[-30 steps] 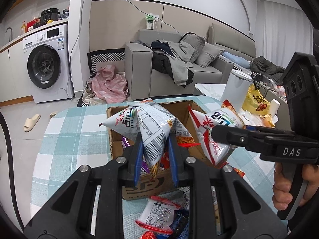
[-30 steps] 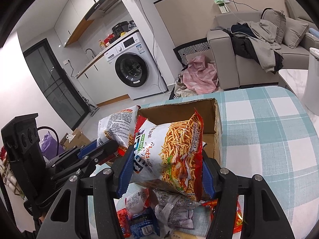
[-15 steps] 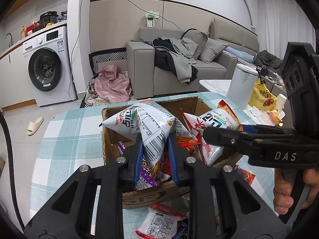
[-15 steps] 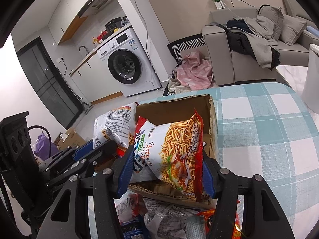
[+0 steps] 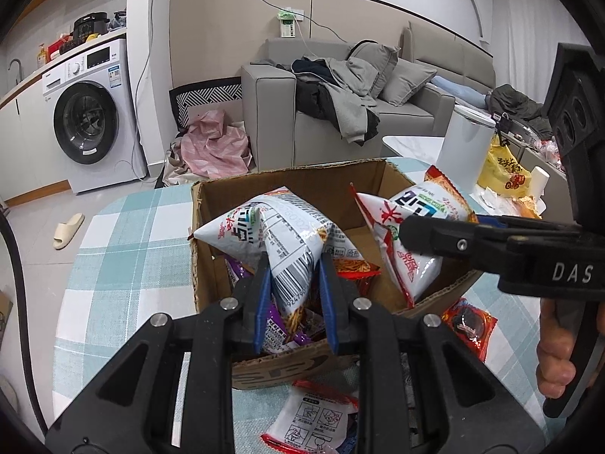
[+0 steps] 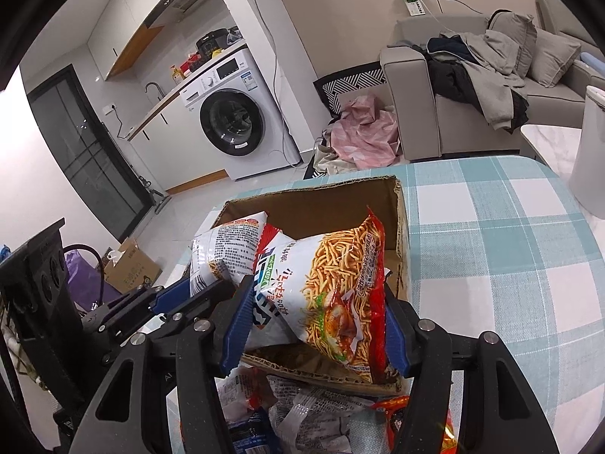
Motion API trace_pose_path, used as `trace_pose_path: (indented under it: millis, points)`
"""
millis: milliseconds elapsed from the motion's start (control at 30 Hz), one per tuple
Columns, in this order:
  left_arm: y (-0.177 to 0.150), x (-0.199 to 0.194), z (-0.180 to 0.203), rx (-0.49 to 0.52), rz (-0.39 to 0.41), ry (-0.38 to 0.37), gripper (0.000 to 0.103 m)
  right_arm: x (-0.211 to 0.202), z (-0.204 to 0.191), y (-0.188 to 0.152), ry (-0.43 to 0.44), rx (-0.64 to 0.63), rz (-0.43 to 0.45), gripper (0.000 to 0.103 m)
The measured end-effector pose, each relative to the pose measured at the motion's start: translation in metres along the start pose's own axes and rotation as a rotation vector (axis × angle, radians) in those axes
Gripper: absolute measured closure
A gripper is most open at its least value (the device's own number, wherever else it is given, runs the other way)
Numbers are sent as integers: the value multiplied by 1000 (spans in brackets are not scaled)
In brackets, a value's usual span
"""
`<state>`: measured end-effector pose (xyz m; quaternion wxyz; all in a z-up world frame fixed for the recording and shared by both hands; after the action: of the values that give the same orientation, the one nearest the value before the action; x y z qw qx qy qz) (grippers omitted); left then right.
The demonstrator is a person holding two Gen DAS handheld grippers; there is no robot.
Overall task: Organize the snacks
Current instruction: 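Open both grippers to drop the white bags into the box, then move both grippers back toward the remaining snacks on the table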
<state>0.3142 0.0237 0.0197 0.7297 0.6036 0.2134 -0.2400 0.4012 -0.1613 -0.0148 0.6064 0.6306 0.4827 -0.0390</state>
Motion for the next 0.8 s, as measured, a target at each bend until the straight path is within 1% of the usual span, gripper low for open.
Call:
trace_pose_path:
  millis: [133,233,300,333,367,400,433,467,500,533,567,600,633,667,700,800]
  points:
    - [0,-9,0,0,10,-9,82,-3,-3,1,-17,-24,4,42]
    - [2,-18,2,23,29,-1,82,-7,-4,3,-7,-31,20,37]
    - [2,-24,3,28,36,6,76,-11,-5,3,-12,-39,28,31]
    - [2,-28,3,25,40,6,70,-13,-6,3,-16,-46,28,30]
    - [2,-33,2,23,43,9,59,-15,-6,3,-26,-52,26,26]
    - [1,-36,1,21,44,13,53,-18,-7,2,-46,-59,24,20]
    - [1,-40,0,18,50,19,43,-21,-8,1,-65,-71,24,17]
    - [0,-45,-1,16,55,23,35,-25,-9,0,-67,-77,28,11]
    - [-1,-49,-2,12,57,29,29,-28,-9,-2,-65,-79,31,6]
    - [-1,-53,-1,9,59,36,18,-32,-9,-4,-64,-80,34,4]
    - [-2,-58,-3,2,65,42,14,-35,-9,-6,-68,-82,34,4]
    - [-4,-64,-5,-11,72,44,14,-38,-10,-8,-74,-88,30,1]
    - [-6,-69,-7,-20,73,43,10,-41,-10,-10,-86,-95,23,0]
    - [-7,-73,-9,-26,73,45,3,-43,-10,-12,-93,-99,22,0]
    - [-9,-79,-11,-34,77,54,0,-46,-10,-14,-96,-101,22,0]
    - [-15,-96,-14,-42,92,58,1,-54,-9,-21,-88,-90,19,0]
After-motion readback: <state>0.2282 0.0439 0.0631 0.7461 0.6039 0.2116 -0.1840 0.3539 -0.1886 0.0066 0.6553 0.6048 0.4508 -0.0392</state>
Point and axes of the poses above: each gripper's, at about its wrist camera, not at the fingertips, and x roughly the way its jaws point, z to its right, y to its top, the point moved 2 cm from there along x, roughly the way its jaws point, and after that the axes turned 9 degrees about -x, right-handed, at the moved point
